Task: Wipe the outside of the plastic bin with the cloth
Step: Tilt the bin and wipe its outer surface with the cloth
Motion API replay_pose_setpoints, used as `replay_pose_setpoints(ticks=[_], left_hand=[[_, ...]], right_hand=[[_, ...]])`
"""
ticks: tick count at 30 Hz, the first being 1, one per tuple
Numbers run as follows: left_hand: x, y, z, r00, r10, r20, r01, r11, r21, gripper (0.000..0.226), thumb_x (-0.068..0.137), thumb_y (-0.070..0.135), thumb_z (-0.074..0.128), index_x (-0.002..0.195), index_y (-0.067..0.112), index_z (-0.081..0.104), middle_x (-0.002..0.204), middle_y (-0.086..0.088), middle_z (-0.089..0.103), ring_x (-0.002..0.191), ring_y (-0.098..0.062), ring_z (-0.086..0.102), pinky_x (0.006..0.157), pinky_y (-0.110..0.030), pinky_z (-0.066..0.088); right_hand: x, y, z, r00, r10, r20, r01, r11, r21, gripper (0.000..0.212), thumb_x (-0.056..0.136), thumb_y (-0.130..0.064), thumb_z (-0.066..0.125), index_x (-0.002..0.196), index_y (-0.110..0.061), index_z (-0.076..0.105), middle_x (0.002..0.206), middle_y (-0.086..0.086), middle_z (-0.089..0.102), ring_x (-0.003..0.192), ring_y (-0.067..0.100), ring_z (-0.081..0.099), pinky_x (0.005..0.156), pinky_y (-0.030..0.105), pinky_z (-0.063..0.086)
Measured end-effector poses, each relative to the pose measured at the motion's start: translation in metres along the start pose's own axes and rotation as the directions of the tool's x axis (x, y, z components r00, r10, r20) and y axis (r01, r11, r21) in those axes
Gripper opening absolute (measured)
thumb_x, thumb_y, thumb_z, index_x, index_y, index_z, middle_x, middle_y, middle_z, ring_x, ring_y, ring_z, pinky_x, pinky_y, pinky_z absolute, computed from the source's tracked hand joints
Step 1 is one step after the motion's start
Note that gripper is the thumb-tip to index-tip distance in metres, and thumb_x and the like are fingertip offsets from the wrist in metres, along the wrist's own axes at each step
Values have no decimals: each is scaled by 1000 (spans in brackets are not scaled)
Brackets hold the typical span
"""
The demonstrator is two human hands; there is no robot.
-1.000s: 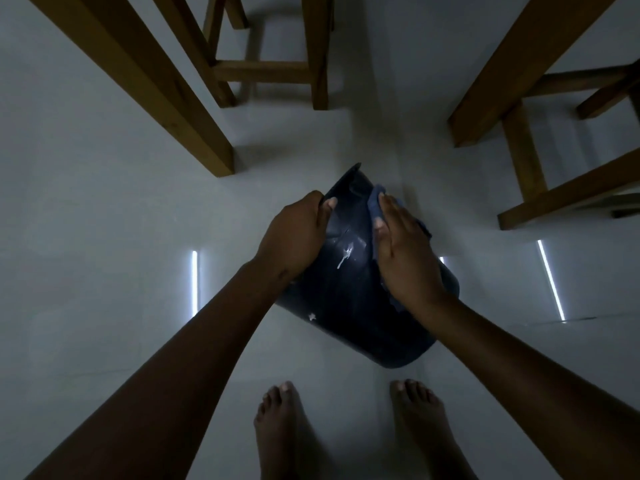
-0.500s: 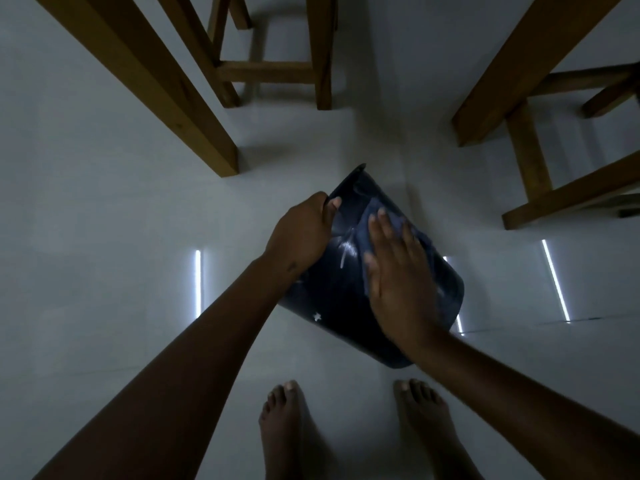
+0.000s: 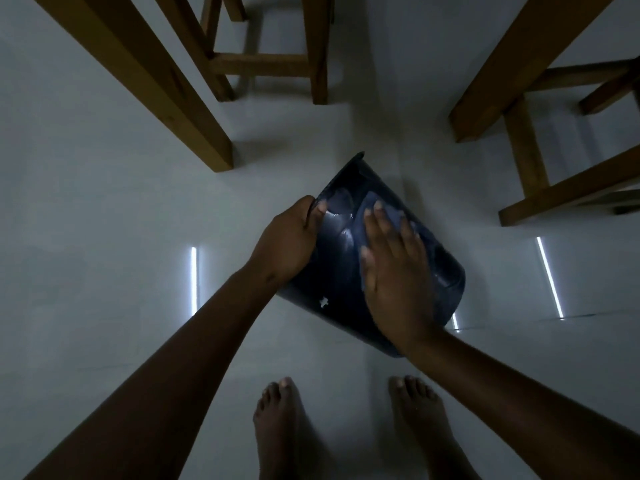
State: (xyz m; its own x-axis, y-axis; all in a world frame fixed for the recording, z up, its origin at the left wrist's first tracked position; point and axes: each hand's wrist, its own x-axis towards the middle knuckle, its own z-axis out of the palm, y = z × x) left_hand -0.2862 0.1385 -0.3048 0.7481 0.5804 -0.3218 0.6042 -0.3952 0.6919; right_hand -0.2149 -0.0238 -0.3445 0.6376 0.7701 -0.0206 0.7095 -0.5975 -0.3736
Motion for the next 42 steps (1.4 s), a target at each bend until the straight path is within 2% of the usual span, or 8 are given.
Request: replay_pose_setpoints(ticks=[4,10,15,19,25,33,39,42], left_hand=[[6,4,1,1000,20,-3,-20,1000,-7,40,102,44,28,96,16,55,74,-2,65,66,-12,62,65,-28,47],[10,6,3,999,51,-3,-51,998,38,33,102,43,27,90,22,49,65,7,55,63,-6,56,60,-23,42],[10,0,3,1000,18,10,-18,1000,25,39,102,45,27,94,17,53,67,2,59,66,-18,62,69,-36,51],[12,1,5,998,50,-26,-49,999,25,35,102,43,28,93,19,53,80,3,59,78,-20,61,73,-32,48],[15,7,4,998,56,-12,-55,998,44,41,102,42,27,97,13,54,74,1,59,71,-17,59,68,-32,45],[14,4,6,999,33,-23,-33,999,9,40,102,43,28,97,15,56,86,0,62,79,-19,61,73,-31,47],[-5,-13,2,999,34,21,-32,998,-56,33,101,43,33,89,18,51,73,8,57,69,-9,56,59,-21,40],[-11,-15,8,997,61,-53,-62,998,-14,33,101,40,33,82,19,49,66,9,56,64,-9,56,58,-23,41]], right_hand=[[-20,-6,3,985,-167,36,169,984,-55,52,100,-32,30,151,-21,25,160,-3,21,148,29,14,114,46,23],[43,12,-14,996,92,-14,-86,966,243,53,102,-34,19,148,-11,31,155,6,34,143,24,30,118,38,25],[-8,-1,0,997,-63,55,66,996,-56,54,101,-34,23,153,-17,18,161,2,18,148,29,12,118,47,18],[-26,-1,9,962,-252,109,267,952,-151,58,99,-35,33,153,-19,17,161,0,15,149,29,10,114,49,21],[37,11,-9,999,45,-4,-44,989,140,57,102,-38,15,150,-10,26,157,8,29,145,25,27,116,46,26],[-23,-4,10,968,-237,87,247,959,-136,55,100,-35,29,152,-19,19,161,0,16,149,29,9,115,49,22],[24,18,-14,999,-22,-33,27,987,158,48,104,-30,29,151,-19,26,159,-1,24,147,16,13,119,43,19],[49,35,-17,999,50,-19,-43,966,254,50,104,-35,25,151,-18,26,158,-1,27,146,16,22,118,44,24]])
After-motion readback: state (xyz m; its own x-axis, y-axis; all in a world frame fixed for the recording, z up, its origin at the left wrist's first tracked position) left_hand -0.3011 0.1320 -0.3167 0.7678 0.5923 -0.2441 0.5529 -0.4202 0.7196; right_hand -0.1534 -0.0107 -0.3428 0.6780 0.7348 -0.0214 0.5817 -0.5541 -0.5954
